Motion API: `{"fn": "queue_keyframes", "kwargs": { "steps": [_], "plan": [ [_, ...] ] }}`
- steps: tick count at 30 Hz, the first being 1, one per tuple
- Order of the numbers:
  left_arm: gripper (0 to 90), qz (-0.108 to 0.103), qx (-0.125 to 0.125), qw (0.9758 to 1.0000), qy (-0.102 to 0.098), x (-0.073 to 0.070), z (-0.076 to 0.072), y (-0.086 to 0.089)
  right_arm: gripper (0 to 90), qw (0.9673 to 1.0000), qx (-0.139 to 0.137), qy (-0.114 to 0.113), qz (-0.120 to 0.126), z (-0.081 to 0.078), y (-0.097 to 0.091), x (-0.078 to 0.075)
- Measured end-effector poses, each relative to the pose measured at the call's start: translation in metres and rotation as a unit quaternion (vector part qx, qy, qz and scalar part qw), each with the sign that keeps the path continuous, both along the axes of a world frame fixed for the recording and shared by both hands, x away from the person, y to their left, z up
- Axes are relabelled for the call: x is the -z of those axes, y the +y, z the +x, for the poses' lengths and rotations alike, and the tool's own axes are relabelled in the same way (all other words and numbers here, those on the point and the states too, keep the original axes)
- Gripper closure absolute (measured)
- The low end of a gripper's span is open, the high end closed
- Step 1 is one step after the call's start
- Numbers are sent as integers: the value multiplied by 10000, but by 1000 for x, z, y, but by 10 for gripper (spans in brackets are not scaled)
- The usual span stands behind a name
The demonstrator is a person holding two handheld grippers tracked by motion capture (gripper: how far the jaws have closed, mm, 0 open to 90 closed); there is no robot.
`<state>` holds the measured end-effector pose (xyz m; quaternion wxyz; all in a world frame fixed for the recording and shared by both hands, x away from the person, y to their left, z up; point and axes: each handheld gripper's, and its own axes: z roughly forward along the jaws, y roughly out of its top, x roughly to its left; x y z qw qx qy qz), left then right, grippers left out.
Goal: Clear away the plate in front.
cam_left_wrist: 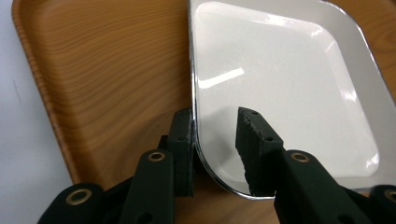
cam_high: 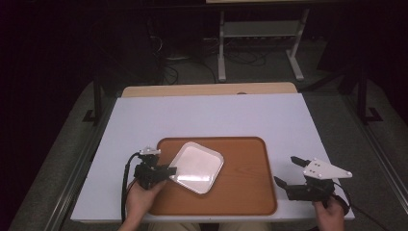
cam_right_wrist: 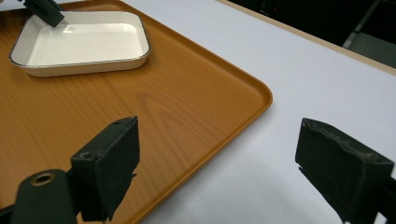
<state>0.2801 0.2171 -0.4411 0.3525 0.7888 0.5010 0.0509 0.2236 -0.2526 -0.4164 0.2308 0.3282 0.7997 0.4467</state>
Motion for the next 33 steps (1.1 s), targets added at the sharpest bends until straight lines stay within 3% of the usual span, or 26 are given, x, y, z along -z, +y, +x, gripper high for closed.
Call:
{"fn": "queue_keyframes", "kwargs": {
  "steps": [4,7,18,33],
  "plan": [
    [641,-50,80,9999,57,-2,-3,-3,130,10000,2,-3,-2,0,0,0],
    [588,-182,134,9995,224,-2,-5,-3,130,10000,6,7,0,0,-1,0],
    [501,-342,297,9983,357,-5,-21,-6,130,10000,8,1,-19,0,0,0],
    [526,-294,646,9967,398,-4,-29,-24,130,10000,-4,8,-18,0,-1,1]
  ]
}}
